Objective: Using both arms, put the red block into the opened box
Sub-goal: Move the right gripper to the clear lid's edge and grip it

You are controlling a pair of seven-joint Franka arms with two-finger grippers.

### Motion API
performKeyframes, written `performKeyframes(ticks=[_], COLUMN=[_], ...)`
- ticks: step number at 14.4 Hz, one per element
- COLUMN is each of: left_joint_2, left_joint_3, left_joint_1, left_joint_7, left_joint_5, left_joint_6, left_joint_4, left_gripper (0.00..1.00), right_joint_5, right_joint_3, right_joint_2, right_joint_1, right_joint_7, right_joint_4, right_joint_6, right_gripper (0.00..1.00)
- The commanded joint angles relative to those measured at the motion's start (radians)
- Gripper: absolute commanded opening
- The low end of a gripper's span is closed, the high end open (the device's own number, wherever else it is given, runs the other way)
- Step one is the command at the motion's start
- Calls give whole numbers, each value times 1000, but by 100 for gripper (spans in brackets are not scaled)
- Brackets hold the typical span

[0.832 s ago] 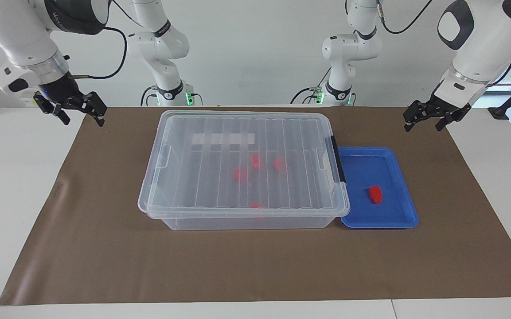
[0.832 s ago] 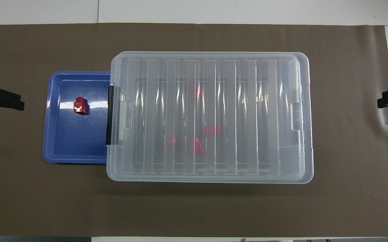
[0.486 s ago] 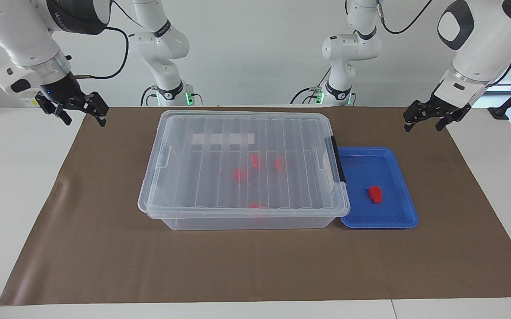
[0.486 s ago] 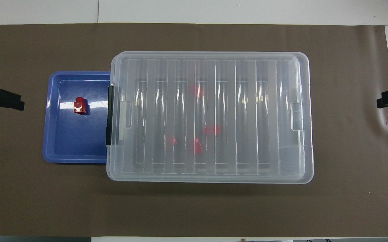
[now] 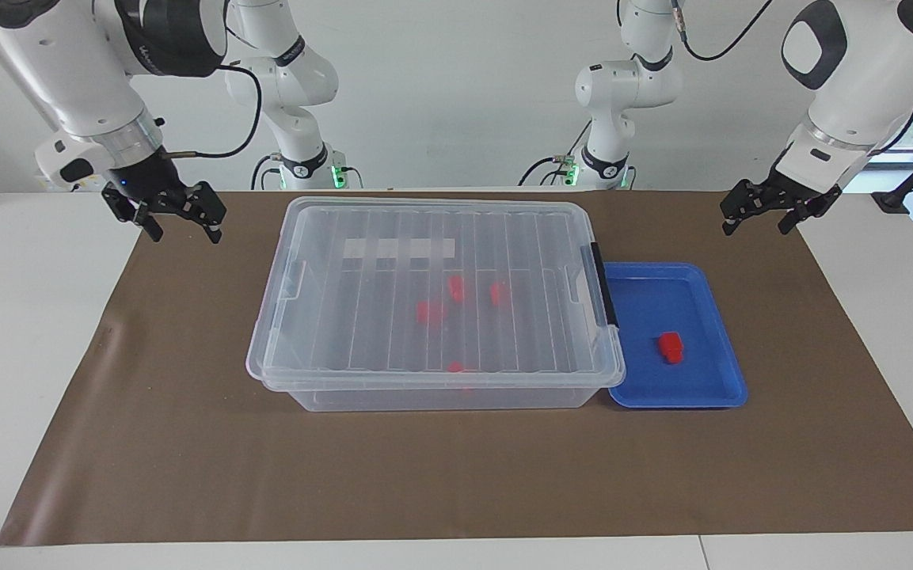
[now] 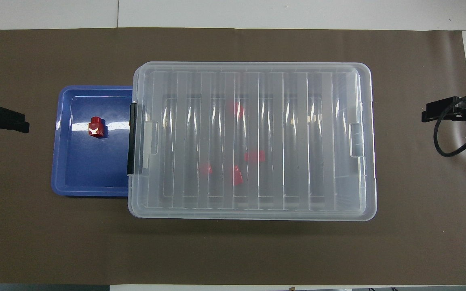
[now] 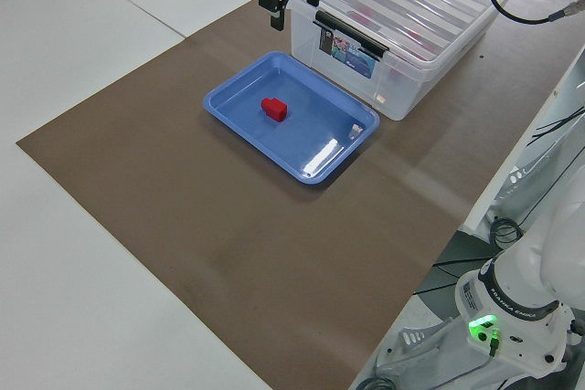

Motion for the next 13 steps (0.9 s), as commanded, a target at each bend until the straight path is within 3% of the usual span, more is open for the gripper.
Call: performKeyframes(ticks=[1,6,13], left_joint_2=[-16,-17,-16], left_joint_3=[2,2,2], left_joint_1=[-1,-1,-1], left_joint_7=[7,7,7], left_joint_5=[19,19,19], left_joint_6=[-9,-9,-9], left_joint_4=[-10,-10,-10], left_gripper=[100,100,100], right_joint_5=[19,19,19], right_joint_3=[7,7,7], right_joint_2=[-28,-1,12], right_joint_1=[32,82,89], right_joint_7=[74,119,109], right_joint_4=[-79,-183,-254], right_joint_6=[64,212,274], right_gripper=[100,100,100])
